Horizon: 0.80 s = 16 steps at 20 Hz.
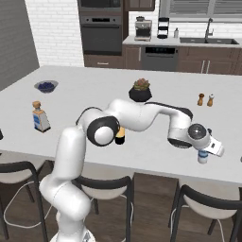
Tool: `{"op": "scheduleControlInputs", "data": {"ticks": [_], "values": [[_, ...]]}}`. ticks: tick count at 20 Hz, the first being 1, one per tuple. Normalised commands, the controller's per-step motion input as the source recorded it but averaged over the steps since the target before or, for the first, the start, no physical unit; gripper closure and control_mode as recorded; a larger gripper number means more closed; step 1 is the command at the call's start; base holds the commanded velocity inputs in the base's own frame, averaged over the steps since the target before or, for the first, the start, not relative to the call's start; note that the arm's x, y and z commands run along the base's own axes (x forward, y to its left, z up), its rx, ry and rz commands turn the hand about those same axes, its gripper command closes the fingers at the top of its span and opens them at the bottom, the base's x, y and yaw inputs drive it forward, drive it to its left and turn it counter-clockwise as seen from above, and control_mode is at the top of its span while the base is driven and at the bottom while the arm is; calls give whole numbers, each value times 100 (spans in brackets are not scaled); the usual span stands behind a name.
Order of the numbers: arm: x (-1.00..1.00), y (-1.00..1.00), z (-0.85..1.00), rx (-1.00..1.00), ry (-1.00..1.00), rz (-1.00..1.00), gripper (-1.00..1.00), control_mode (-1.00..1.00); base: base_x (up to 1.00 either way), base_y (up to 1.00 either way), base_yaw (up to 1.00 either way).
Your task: Move the plastic bottles in the middle to the plastics group, and the glass bottles in the middle to the glass group.
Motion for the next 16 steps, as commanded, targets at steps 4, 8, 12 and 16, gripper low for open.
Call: {"op": "scheduleControlInputs", "data": {"ticks": [4, 8, 12, 16], "values": [[0, -5, -24, 0, 0, 0, 100, -100, 0, 0, 0], [0, -4, -34, 0, 0, 0, 100, -100, 0, 0, 0], [0, -1, -19, 0, 0, 0, 100, -100, 0, 0, 0], [0, 0, 5, 0, 0, 0, -100, -100, 0, 0, 0]]}}
